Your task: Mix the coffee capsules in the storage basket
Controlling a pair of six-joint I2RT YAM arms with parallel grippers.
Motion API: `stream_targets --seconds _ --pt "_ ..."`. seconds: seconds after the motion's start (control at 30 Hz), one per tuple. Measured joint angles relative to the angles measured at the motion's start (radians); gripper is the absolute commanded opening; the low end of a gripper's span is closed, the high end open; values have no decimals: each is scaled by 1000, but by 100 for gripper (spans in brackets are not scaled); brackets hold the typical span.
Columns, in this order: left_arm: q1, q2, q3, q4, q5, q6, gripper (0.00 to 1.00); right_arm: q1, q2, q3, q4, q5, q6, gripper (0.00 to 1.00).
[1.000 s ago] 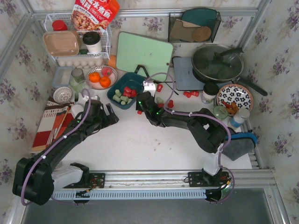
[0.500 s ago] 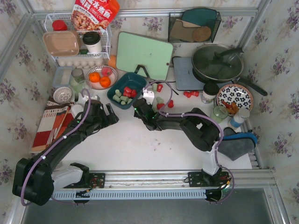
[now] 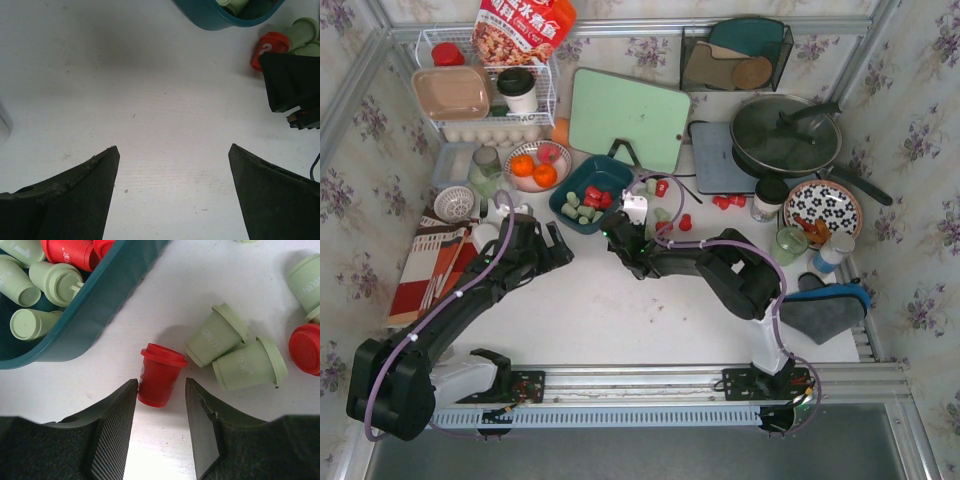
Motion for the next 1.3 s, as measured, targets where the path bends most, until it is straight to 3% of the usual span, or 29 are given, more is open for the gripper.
stream_targets --seconds 0.37,0.57,0.93,1.07,1.3 --pt "0 6 0 -1 -6 6 92 0 26 10 -7 2 -27 49" --pt "0 6 0 -1 -10 7 92 0 12 3 -18 -12 -34 29" --pt "0 6 0 -1 -10 7 92 -2 -174 -45 -12 -39 -90 25" --pt "0 7 0 -1 -10 7 92 -2 -163 41 30 -42 -179 25" --pt "0 6 0 0 -14 7 96 -17 44 303 82 -74 -343 28"
